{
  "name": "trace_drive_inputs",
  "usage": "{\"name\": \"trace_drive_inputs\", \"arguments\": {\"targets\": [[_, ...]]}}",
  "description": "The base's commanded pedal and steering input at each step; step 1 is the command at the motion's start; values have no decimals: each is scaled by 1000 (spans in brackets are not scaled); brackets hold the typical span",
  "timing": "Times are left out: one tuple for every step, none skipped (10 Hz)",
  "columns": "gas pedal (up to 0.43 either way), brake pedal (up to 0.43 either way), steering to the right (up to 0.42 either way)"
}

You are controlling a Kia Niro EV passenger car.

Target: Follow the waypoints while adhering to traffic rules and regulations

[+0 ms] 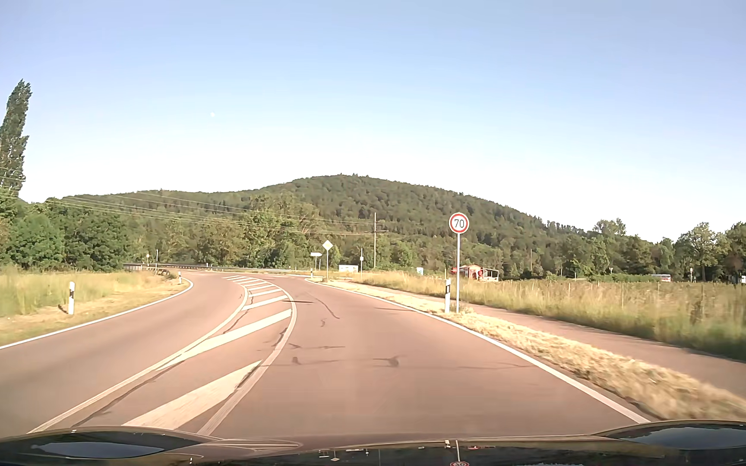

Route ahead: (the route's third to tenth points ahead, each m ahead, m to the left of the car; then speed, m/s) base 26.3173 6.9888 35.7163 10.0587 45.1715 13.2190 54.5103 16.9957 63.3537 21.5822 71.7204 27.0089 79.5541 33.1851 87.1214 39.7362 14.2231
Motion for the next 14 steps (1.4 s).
{"name": "trace_drive_inputs", "arguments": {"targets": [[157,0,-46],[157,0,-48],[157,0,-51],[169,0,-52],[169,0,-52],[169,0,-51],[177,0,-48],[177,0,-44],[177,0,-41],[177,0,-40],[189,0,-39],[189,0,-36],[189,0,-34],[189,0,-31]]}}
